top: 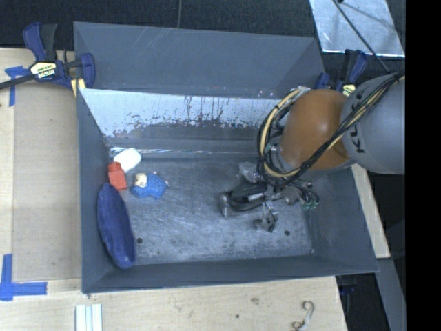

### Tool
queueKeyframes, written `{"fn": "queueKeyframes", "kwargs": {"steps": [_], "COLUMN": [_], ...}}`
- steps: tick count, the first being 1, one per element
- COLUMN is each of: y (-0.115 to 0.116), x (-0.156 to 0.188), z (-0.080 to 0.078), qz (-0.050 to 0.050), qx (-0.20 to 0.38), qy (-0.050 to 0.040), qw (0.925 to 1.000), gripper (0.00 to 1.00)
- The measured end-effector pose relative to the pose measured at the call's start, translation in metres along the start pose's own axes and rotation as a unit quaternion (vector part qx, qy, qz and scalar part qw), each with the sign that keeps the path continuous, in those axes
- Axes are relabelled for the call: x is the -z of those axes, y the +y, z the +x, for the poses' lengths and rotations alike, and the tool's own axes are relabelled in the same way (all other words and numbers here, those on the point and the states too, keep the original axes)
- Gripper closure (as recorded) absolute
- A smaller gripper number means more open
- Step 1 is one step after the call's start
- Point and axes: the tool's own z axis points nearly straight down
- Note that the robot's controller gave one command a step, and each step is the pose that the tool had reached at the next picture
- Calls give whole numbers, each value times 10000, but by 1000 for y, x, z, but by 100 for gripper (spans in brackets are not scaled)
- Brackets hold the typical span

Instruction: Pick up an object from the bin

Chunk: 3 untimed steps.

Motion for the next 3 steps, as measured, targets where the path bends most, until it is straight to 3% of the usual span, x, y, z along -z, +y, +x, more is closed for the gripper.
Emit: {"fn": "queueKeyframes", "kwargs": {"steps": [1, 2, 3], "y": [-1, -28, -14], "x": [4, 124, 196], "z": [-2, -24, -13], "qz": [11, 20, 12], "qx": [-2, -117, -140], "qy": [-39, -40, -27], "qw": [10000, 9999, 9999], "gripper": [100, 100, 100]}}
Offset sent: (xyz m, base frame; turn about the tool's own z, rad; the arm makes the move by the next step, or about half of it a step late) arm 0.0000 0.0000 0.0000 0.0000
